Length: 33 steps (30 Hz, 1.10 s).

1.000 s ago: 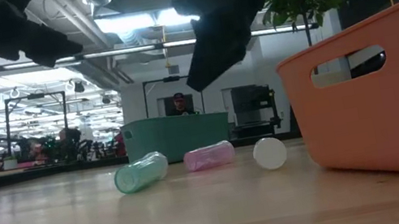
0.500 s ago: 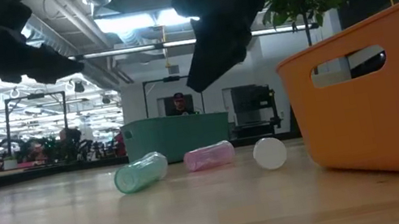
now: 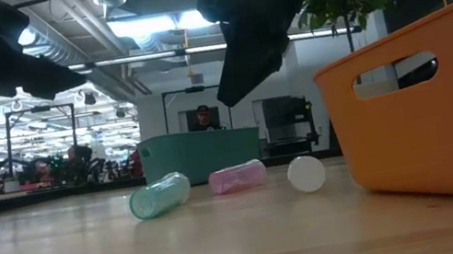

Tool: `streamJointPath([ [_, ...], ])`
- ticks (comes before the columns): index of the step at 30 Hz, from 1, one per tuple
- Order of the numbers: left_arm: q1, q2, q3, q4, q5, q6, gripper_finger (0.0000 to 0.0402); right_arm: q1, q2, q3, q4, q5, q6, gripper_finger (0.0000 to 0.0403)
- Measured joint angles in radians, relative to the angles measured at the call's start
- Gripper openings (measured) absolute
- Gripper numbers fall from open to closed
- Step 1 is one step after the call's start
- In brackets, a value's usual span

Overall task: Pick and place medicine bottles into bin by pill shape (circle, oval)
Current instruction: Put the small purple pill bottle into the orange bin

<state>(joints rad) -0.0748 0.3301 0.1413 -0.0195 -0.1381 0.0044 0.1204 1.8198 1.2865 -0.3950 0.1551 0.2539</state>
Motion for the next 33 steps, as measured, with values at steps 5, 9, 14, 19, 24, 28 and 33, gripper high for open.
streamJointPath([
  [5,0.017,-0.058,-0.007,-0.038,0.053,-0.014,0.0202,0.0,0.0,0.0,0.0,0.0,0.0,0.0177],
  [9,0.017,-0.079,-0.055,0.021,0.051,-0.023,0.0202,0.0,0.0,0.0,0.0,0.0,0.0,0.0177],
  [14,0.017,-0.078,-0.115,0.108,0.042,-0.013,0.0202,0.0,0.0,0.0,0.0,0.0,0.0,0.0177],
  [19,0.017,-0.078,-0.131,0.115,0.013,-0.017,0.0202,0.0,0.0,0.0,-0.001,-0.035,-0.085,0.0177],
  [24,0.017,-0.078,-0.133,0.101,0.013,-0.019,0.0202,0.0,0.003,0.0,-0.006,-0.085,-0.155,0.0177],
  [28,0.017,-0.077,-0.133,0.115,0.013,-0.029,0.0202,0.0,0.004,0.0,-0.04,-0.062,-0.179,0.0177],
  [33,0.017,-0.077,-0.133,0.11,0.013,-0.009,0.0202,-0.004,0.041,0.004,-0.044,-0.083,-0.252,0.0177],
])
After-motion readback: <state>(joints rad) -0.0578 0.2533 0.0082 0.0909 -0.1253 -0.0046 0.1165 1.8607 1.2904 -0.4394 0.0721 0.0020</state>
